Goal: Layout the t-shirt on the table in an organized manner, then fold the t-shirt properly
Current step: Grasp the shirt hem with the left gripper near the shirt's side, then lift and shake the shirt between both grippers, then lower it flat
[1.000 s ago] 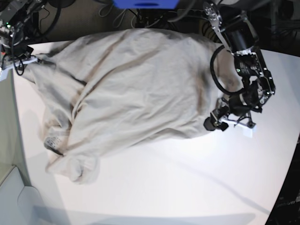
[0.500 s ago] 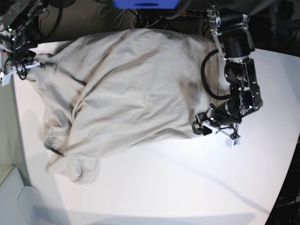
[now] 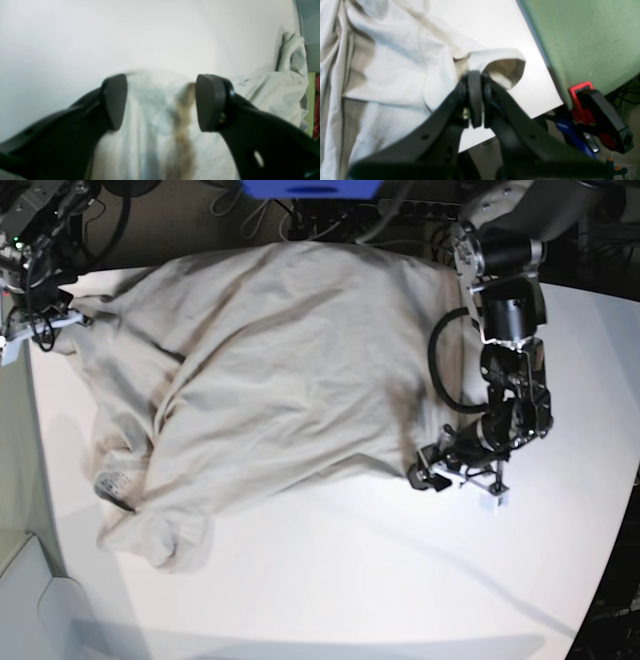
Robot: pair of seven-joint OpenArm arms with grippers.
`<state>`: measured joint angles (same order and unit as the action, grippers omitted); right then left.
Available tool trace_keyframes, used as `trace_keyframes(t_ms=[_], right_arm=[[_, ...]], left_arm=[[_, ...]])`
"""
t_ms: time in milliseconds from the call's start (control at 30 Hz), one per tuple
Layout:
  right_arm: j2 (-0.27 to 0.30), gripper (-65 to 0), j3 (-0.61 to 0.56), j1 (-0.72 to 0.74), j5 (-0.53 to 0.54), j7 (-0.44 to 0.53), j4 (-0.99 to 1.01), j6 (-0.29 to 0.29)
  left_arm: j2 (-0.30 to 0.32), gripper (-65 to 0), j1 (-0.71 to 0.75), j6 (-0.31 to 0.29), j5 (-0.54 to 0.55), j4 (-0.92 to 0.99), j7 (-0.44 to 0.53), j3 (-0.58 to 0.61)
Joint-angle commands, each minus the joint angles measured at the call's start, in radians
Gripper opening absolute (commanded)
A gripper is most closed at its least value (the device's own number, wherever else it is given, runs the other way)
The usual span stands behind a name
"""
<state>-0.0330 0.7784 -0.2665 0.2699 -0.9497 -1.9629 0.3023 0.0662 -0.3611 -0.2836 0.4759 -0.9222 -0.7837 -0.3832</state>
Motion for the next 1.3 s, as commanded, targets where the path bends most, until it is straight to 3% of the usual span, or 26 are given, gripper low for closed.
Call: trace_keyframes(t_ms=[0, 167, 200, 533, 800, 1000, 1267], right_arm=[[0.011, -65.0, 0.005, 0.003, 0.009, 0.021, -0.014, 0.008], [0.011, -65.0, 0.008, 0.003, 0.009, 0.021, -0.014, 0.008], [0.011, -65.0, 0.008, 0.003, 0.009, 0.021, -0.014, 0.008], [0.011, -65.0, 0.008, 0.017, 0.009, 0.021, -0.017, 0.008], [0.048, -65.0, 0.009, 0.046, 0.009, 0.019, -0.017, 0.008], [0.066, -65.0, 0.022, 0.074, 0.009, 0.014, -0.019, 0.008], [0.026, -65.0, 0.068, 0.098, 0.009, 0.013, -0.011, 0.008]], left_arm=[[-0.001, -30.7, -0.003, 0.030, -0.035, 0.007, -0.052, 0.003], [0.002, -62.3, -0.005, 0.031, -0.035, 0.010, -0.052, 0.003], [0.011, -65.0, -0.005, 0.031, -0.035, 0.010, -0.050, 0.003], [0.073, -64.7, -0.032, 0.030, -0.027, -0.067, -0.049, -0.006], [0.183, -64.7, -0.111, 0.030, -0.027, -0.087, -0.049, -0.010], [0.235, -64.7, -0.111, 0.030, -0.027, -0.084, -0.050, -0.162], [0.263, -64.7, -0.049, 0.025, -0.027, -0.085, -0.058, -0.400]])
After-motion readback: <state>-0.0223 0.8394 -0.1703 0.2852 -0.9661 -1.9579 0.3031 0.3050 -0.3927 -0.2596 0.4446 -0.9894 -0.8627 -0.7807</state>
